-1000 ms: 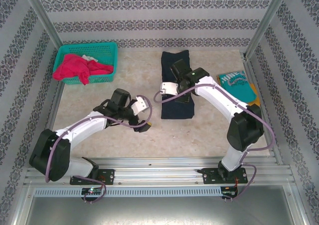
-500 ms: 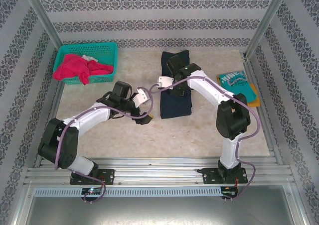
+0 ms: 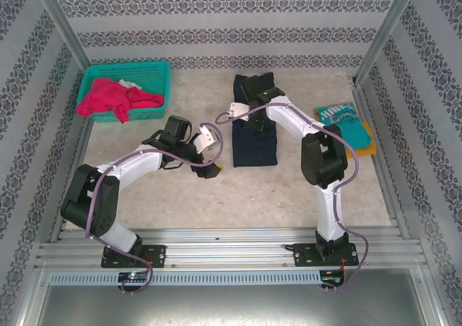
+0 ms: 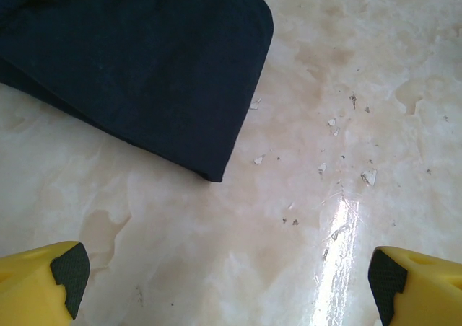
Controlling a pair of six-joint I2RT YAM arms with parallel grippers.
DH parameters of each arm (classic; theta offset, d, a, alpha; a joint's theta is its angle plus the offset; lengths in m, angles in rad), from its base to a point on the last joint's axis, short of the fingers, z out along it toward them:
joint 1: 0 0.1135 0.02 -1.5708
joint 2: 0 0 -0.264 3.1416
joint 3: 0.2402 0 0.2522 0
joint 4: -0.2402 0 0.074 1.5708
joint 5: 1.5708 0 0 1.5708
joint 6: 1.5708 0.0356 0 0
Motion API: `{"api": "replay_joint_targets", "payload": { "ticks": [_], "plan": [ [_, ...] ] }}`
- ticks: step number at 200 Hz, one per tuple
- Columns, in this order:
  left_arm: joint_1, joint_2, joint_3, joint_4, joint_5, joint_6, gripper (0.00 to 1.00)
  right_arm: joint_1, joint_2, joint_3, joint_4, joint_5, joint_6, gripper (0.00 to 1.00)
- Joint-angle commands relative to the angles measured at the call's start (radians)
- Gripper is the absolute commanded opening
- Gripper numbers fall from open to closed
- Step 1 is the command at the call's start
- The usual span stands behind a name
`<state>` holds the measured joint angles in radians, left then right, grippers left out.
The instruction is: Fold and stack the t-shirts
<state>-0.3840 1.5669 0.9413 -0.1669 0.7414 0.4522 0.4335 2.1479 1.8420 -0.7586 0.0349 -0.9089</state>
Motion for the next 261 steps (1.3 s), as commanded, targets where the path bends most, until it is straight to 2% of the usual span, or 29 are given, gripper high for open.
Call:
{"api": "replay_joint_targets", "payload": {
  "ticks": [1, 98, 135, 139, 148, 153, 175, 196, 218, 231, 247, 261],
  "plan": [
    [0.012, 0.029, 0.034, 0.045, 0.047, -0.001, 1.00, -0.023, 0.049, 0.046, 0.021, 0.005, 0.026, 0.00],
    [0.013, 0.086, 0.085, 0.049, 0.058, -0.020, 1.00, -0.072, 0.182, 0.150, 0.017, 0.000, 0.059, 0.00],
    [0.014, 0.097, 0.092, 0.050, 0.064, -0.027, 1.00, -0.073, 0.177, 0.145, 0.038, -0.034, 0.074, 0.08],
    [0.013, 0.098, 0.093, 0.050, 0.064, -0.029, 1.00, -0.074, 0.175, 0.145, 0.041, -0.039, 0.075, 0.11],
    [0.013, 0.103, 0.098, 0.049, 0.069, -0.032, 1.00, -0.073, 0.165, 0.143, 0.048, -0.045, 0.080, 0.31],
    [0.014, 0.106, 0.102, 0.049, 0.071, -0.036, 1.00, -0.073, 0.157, 0.140, 0.061, -0.041, 0.087, 0.38],
    [0.013, 0.127, 0.114, 0.071, 0.086, -0.069, 1.00, -0.084, 0.088, 0.072, 0.165, -0.033, 0.141, 0.55],
    [0.012, 0.152, 0.116, 0.158, 0.105, -0.145, 1.00, -0.102, 0.011, -0.011, 0.266, -0.007, 0.235, 0.72],
    [0.002, 0.194, 0.119, 0.296, 0.096, -0.252, 1.00, -0.123, -0.079, -0.124, 0.377, 0.025, 0.388, 0.82],
    [-0.012, 0.230, 0.137, 0.371, 0.054, -0.325, 1.00, -0.136, -0.127, -0.176, 0.414, 0.050, 0.543, 0.86],
    [-0.042, 0.290, 0.199, 0.402, -0.092, -0.434, 1.00, -0.152, -0.162, -0.196, 0.378, 0.113, 0.800, 0.93],
    [-0.055, 0.355, 0.291, 0.355, -0.225, -0.569, 1.00, -0.174, -0.171, -0.194, 0.292, 0.093, 0.984, 0.98]
  ]
}}
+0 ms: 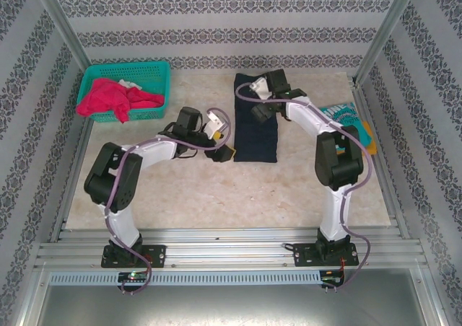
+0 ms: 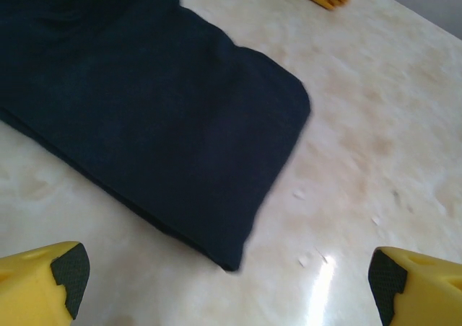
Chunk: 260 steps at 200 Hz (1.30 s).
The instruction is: Fold and stack the t-shirts
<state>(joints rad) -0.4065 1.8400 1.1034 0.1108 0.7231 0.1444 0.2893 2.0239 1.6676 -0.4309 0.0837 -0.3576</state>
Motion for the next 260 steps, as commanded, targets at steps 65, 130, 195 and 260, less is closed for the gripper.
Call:
{"api": "replay_joint_targets", "payload": {
  "ticks": [65, 130, 195, 260],
  "plan": [
    [-0.108, 0.342, 0.594, -0.404, -0.506, -0.506, 0.97, -0.125, 0.052, -0.036, -0.107, -0.324, 0.829, 0.59],
    [-0.150, 0.487, 0.699, -0.485, -0.419, -0.654, 0.45, -0.136, 0.254, 0.131, -0.184, -0.418, 0.823, 0.35],
    [-0.168, 0.305, 0.354, -0.408, -0.428, -0.710, 0.38, -0.107, 0.135, -0.100, -0.119, -0.424, 0.810, 0.27],
    [-0.214, 0.075, 0.137, -0.453, -0.456, -0.662, 0.48, -0.093, -0.146, -0.390, -0.055, -0.399, 0.745, 0.36]
  ]
}}
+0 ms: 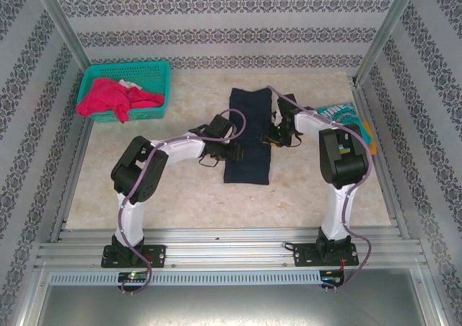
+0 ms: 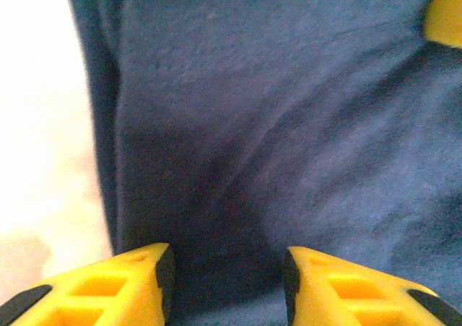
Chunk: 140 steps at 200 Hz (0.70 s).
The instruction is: Fold and stack the t-shirts
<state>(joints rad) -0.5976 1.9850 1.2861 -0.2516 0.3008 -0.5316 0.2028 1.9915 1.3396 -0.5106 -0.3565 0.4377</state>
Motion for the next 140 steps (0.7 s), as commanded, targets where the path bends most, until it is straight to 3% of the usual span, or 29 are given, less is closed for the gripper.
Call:
{"api": "replay_joint_targets", "payload": {
  "ticks": [1, 37, 73, 107, 140],
  "plan": [
    [-0.023, -0.072, -0.046, -0.093, -0.035, 0.014, 0.48, -0.006, -0.114, -0.062, 0.025, 0.041, -0.050, 0.36],
    [-0.024, -0.164, -0.054, -0.144, -0.079, 0.032, 0.62, 0.004, -0.319, -0.161, 0.065, 0.052, -0.198, 0.65],
    [0.045, -0.327, -0.156, -0.146, -0.115, 0.043, 0.99, 0.139, -0.529, -0.304, 0.053, 0.025, -0.600, 0.88],
    [0.179, -0.464, -0.267, -0.217, -0.092, 0.060, 1.00, 0.353, -0.618, -0.374, -0.019, 0.076, -0.880, 0.89],
    [0.254, -0.574, -0.328, -0.272, -0.063, 0.171, 1.00, 0.562, -0.541, -0.359, -0.091, 0.234, -1.009, 0.87]
  ]
}}
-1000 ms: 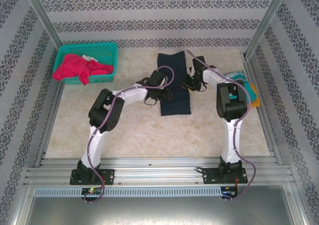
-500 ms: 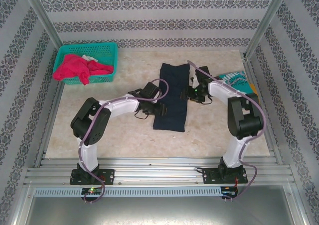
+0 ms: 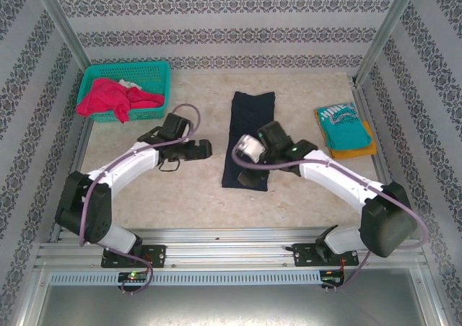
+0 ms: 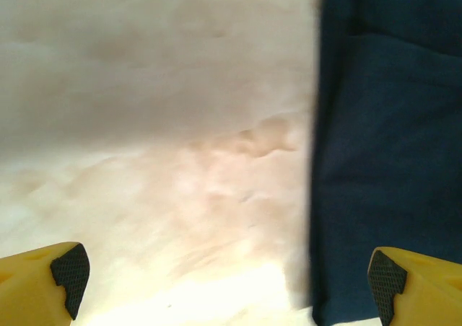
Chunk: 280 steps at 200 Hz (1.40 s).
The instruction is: Fold and stack the t-shirts
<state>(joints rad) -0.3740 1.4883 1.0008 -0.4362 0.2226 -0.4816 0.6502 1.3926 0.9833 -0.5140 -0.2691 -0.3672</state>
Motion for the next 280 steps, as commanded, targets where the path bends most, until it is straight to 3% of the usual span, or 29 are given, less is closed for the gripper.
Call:
{"api": "replay_joint_targets", "payload": {
  "ticks": [1, 48, 102, 117, 133, 164, 189, 215, 246, 280],
  "plan": [
    [0.032, -0.082, -0.044, -0.087, 0.015, 0.124, 1.00, 0.119, 0.061, -0.003, -0.088, 0.150, -0.205, 0.86],
    [0.120, -0.195, -0.127, -0.105, 0.029, 0.133, 1.00, 0.175, 0.215, 0.010, -0.031, 0.268, -0.227, 0.75],
    [0.127, -0.258, -0.189, -0.089, 0.034, 0.117, 1.00, 0.170, 0.304, 0.020, 0.004, 0.295, -0.254, 0.62],
    [0.127, -0.271, -0.204, -0.076, 0.031, 0.113, 1.00, 0.170, 0.330, 0.017, 0.015, 0.308, -0.257, 0.52],
    [0.128, -0.279, -0.216, -0.065, 0.032, 0.113, 1.00, 0.168, 0.353, 0.016, 0.032, 0.331, -0.253, 0.49],
    [0.128, -0.276, -0.228, -0.039, 0.040, 0.117, 1.00, 0.168, 0.390, 0.033, 0.037, 0.387, -0.226, 0.13],
    [0.128, -0.272, -0.236, -0.005, 0.051, 0.106, 1.00, 0.167, 0.382, 0.028, 0.031, 0.402, -0.219, 0.00],
    [0.128, -0.243, -0.226, 0.030, 0.050, 0.020, 1.00, 0.170, 0.318, 0.011, -0.013, 0.360, -0.212, 0.00],
    [0.121, -0.151, -0.174, 0.082, 0.111, -0.118, 1.00, 0.180, 0.176, -0.004, -0.112, 0.210, -0.159, 0.00],
    [0.045, -0.017, -0.113, 0.227, 0.155, -0.208, 1.00, 0.201, 0.040, -0.013, -0.228, 0.111, -0.101, 0.00]
  ]
}}
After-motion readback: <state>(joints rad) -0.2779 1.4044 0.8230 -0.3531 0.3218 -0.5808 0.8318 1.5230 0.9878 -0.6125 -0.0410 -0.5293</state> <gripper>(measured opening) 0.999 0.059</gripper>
